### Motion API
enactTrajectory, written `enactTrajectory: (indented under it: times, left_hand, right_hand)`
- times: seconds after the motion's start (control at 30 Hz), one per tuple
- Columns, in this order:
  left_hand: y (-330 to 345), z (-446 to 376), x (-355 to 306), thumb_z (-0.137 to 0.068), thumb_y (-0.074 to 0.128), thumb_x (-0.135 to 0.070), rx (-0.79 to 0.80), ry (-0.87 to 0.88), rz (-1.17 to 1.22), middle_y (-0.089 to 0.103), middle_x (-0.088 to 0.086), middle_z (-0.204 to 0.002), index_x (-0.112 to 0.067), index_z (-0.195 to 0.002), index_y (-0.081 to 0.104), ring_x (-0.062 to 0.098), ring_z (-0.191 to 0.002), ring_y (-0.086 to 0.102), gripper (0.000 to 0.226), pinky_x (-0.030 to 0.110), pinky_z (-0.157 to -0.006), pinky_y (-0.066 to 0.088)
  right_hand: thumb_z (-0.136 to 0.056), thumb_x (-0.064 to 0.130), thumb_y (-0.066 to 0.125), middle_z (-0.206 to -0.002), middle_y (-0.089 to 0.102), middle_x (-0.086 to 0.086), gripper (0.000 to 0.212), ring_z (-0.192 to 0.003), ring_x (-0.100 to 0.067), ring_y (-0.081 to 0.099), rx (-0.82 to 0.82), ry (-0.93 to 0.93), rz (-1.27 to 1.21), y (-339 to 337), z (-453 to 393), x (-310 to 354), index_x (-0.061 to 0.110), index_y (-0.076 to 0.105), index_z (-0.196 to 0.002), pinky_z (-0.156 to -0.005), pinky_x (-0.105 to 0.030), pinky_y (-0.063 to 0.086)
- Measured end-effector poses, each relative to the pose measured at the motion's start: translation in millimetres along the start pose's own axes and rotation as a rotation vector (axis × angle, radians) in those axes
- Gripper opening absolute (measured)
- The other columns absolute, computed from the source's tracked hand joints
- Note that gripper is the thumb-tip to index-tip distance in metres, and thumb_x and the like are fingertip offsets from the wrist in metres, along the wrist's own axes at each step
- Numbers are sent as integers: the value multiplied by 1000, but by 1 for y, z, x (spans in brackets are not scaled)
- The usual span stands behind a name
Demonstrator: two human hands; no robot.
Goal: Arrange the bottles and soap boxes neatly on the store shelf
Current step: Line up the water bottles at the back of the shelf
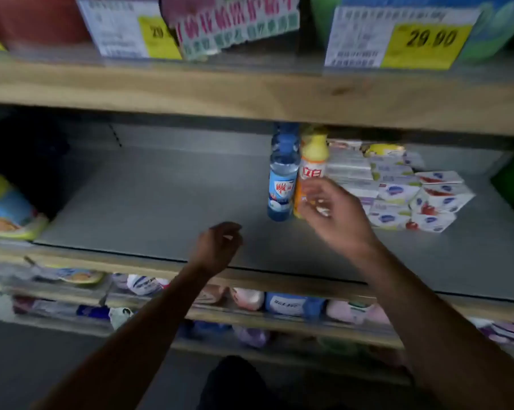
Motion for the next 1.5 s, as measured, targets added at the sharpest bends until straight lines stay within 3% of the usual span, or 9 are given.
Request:
enactTrajectory:
  times: [0.1, 0.23, 0.37, 0.5, 0.73, 0.93, 1.17, 1.37, 1.5]
  left_hand:
    - [5, -18, 13, -88, 67, -20, -5, 81, -93, 73, 7, -105, -14, -116, 68, 23, -92, 70, 28, 18, -74, 44]
    - [12, -36, 18, -83, 54, -34, 35, 242, -284, 72, 14, -107, -13, -116, 69, 34, -96, 68, 42, 34, -81, 51]
    - [31, -51, 32, -88, 45, -50, 33, 290, -468, 59, 6, -136, -17, -132, 58, 26, -126, 51, 57, 32, -109, 36]
    - [44, -53, 46, -93, 49, -55, -49, 351, -560, 49, -1, -145, -23, -138, 54, 21, -136, 40, 55, 29, -115, 25]
    - [50, -58, 55, -92, 43, -60, -80, 427, -583, 52, 1, -143, -24, -134, 57, 17, -135, 43, 57, 29, -114, 26]
    - [50, -62, 56, -85, 30, -65, -50, 394, -597, 55, -1, -140, -27, -131, 58, 18, -134, 43, 66, 31, -113, 28]
    - [44, -56, 51, -77, 34, -68, -40, 358, -479, 62, -2, -131, -32, -129, 57, 24, -126, 50, 67, 34, -106, 39]
    - [35, -42, 43, -81, 68, -52, -15, 362, -7, 54, -1, -137, -25, -142, 43, 18, -120, 54, 71, 32, -101, 45]
    - [36, -11, 21, -70, 71, -52, 6, 446, 269, 59, -28, -121, -54, -128, 42, -2, -106, 59, 65, 13, -85, 47]
  right_hand:
    - [-87, 18, 66, -119, 66, 1, 37, -107, -16, 61, -149, -123, 224, 5, -33, 4, 16, 60, -123, -95, -28, 46]
    - [-88, 26, 61, -125, 59, -6, 41, -115, -25, 52, -269, -250, 484, 12, -65, 1, 17, 57, -128, -92, -26, 35]
    - [-92, 29, 57, -128, 55, -9, 43, -118, -26, 51, -310, -315, 599, 24, -88, -4, 17, 53, -133, -93, -29, 39]
    - [-95, 28, 52, -138, 49, -9, 49, -124, -28, 48, -231, -326, 698, 41, -100, -11, 14, 45, -141, -100, -34, 38]
    - [-94, 25, 56, -141, 47, -5, 46, -121, -25, 49, -271, -321, 594, 53, -97, -14, 14, 45, -137, -94, -34, 39]
    - [-90, 10, 54, -113, 57, -3, 24, -98, -19, 54, -391, -424, 390, 60, -74, -3, 14, 55, -114, -80, -26, 40]
    - [-94, 19, 57, -123, 60, -3, 33, -106, -18, 56, -327, -344, 436, 61, -49, 4, 22, 57, -128, -87, -23, 41]
    - [-92, 13, 58, -121, 59, -2, 34, -102, -12, 52, -352, -366, 364, 64, -15, 13, 20, 60, -125, -86, -18, 37]
    - [-91, 12, 59, -114, 61, 4, 32, -102, -11, 58, -379, -363, 195, 58, 3, 30, 20, 62, -123, -87, -24, 48]
Point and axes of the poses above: each hand's wrist, its own z-axis away from the middle knuckle, its own y-axis out of the palm, x = y × z, the point moved 2 cm from there along -z, towards the middle knuckle
